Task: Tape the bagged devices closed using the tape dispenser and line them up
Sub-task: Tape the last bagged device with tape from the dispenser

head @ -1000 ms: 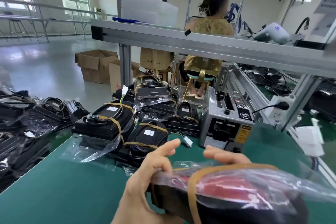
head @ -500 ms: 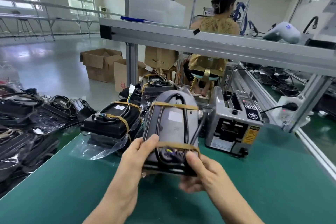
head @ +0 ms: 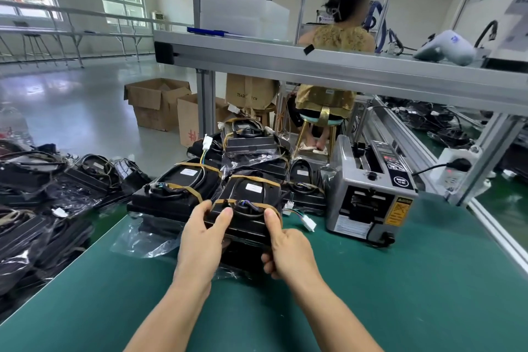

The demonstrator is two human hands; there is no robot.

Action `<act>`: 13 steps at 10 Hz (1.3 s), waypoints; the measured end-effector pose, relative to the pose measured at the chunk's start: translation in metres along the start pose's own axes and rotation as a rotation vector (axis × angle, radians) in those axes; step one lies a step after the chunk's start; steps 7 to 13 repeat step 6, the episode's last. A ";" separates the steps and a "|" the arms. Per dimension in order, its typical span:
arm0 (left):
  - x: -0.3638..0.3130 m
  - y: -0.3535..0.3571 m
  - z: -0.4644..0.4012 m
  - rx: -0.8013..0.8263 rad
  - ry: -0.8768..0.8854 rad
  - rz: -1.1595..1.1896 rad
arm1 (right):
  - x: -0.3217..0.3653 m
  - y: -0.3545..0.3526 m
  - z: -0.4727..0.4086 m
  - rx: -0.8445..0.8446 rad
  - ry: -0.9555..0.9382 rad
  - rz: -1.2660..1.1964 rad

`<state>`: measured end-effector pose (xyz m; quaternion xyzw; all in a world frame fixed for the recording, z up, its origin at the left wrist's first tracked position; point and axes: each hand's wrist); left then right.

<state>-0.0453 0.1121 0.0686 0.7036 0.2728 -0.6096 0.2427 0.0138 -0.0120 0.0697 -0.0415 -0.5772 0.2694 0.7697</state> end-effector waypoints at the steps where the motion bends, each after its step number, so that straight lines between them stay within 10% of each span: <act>1: -0.001 -0.002 0.000 -0.059 0.129 -0.342 | -0.001 0.005 0.000 -0.030 -0.011 0.022; 2: -0.006 -0.004 0.012 -0.106 0.314 -0.782 | -0.002 0.013 0.000 -0.076 -0.022 0.115; 6: 0.053 -0.018 0.106 -0.058 0.761 -1.067 | 0.003 0.010 0.009 -0.094 -0.036 0.511; 13: 0.053 -0.018 0.106 -0.058 0.761 -1.067 | 0.003 0.010 0.009 -0.094 -0.036 0.511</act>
Point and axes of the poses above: each hand's wrist, its own z-axis away from the middle knuckle, its own y-axis out of the palm, x = y × z, and after that the axes turned 9 degrees about y, right-handed
